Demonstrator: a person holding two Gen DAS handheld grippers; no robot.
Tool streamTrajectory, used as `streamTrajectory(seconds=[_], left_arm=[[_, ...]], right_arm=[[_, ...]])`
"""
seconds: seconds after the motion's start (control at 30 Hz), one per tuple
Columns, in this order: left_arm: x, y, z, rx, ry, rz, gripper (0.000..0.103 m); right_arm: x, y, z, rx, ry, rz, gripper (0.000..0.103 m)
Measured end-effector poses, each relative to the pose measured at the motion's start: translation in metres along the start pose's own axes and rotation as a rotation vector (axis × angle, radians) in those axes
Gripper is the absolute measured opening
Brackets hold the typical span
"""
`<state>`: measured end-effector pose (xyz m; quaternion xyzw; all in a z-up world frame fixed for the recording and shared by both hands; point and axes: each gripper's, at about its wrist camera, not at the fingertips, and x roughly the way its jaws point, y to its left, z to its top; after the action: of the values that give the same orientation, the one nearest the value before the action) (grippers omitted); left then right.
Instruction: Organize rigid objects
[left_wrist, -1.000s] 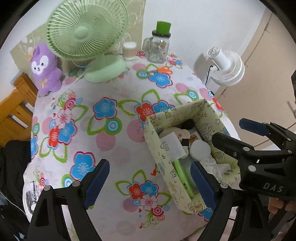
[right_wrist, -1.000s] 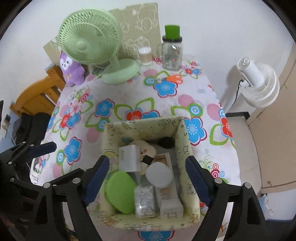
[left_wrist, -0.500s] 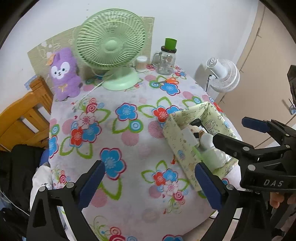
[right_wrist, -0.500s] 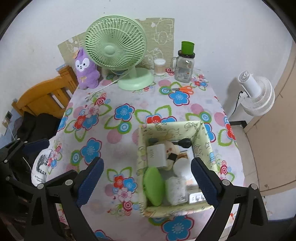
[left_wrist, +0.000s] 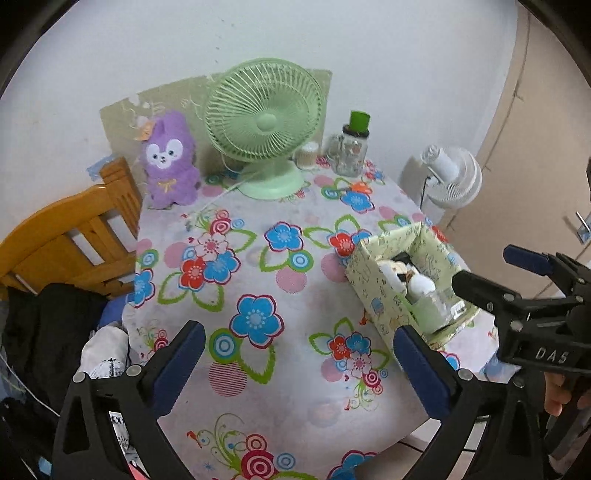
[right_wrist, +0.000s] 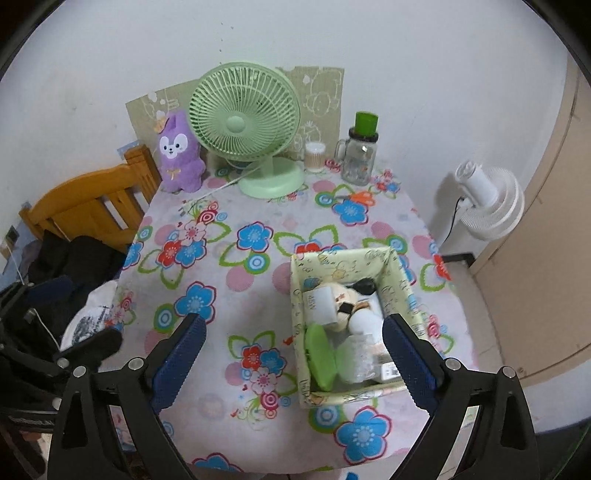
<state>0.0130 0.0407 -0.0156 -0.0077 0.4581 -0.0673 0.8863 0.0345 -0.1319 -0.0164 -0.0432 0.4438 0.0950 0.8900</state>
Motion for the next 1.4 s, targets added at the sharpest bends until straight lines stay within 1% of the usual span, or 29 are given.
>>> streamTrajectory(seconds=[0.07,0.13,0.17,0.27,0.4,0.53,0.7,0.8,0.9,1.1,1.2,1.27,1.4], left_arm=[[-0.005,-0.001,0.0,-0.016,-0.007,0.017,0.103],[-0.01,-0.005,0.001,-0.034,-0.014,0.031,0.103],[-0.013,-0.008,0.001,-0.044,-0.016,0.036,0.103],[-0.019,-0.019,0.004,-0.064,-0.029,0.028,0.103],[-0.03,-0.041,0.008,-0.077,-0.075,0.041,0.103],[-0.035,-0.056,0.009,-0.102,-0.08,0.055,0.103],[-0.04,-0.071,0.007,-0.143,-0.082,0.073,0.103],[-0.047,-0.079,0.007,-0.154,-0.098,0.079,0.103],[-0.054,-0.085,0.006,-0.173,-0.117,0.072,0.103],[-0.055,-0.092,0.005,-0.168,-0.104,0.115,0.103],[-0.058,-0.092,0.004,-0.169,-0.113,0.106,0.103],[-0.061,-0.093,0.004,-0.147,-0.126,0.103,0.103],[-0.062,-0.097,0.004,-0.105,-0.149,0.139,0.103]], right_arm=[[-0.006,-0.001,-0.001,-0.017,-0.023,-0.008,0.098],[-0.013,-0.006,-0.002,-0.003,-0.045,-0.042,0.098],[-0.015,-0.01,-0.001,0.005,-0.046,-0.045,0.098],[-0.023,-0.025,-0.001,0.033,-0.046,-0.019,0.098],[-0.031,-0.04,-0.001,0.034,-0.045,-0.014,0.098],[-0.042,-0.055,-0.001,0.025,-0.065,-0.012,0.098],[-0.051,-0.066,-0.002,0.005,-0.063,-0.008,0.098],[-0.056,-0.072,-0.002,-0.013,-0.063,-0.011,0.098],[-0.062,-0.078,-0.003,-0.019,-0.083,-0.019,0.098],[-0.074,-0.089,-0.002,0.008,-0.106,-0.004,0.098],[-0.077,-0.089,-0.002,0.005,-0.113,-0.007,0.098],[-0.078,-0.089,-0.003,0.005,-0.117,-0.004,0.098],[-0.081,-0.089,-0.004,0.017,-0.136,0.001,0.098]])
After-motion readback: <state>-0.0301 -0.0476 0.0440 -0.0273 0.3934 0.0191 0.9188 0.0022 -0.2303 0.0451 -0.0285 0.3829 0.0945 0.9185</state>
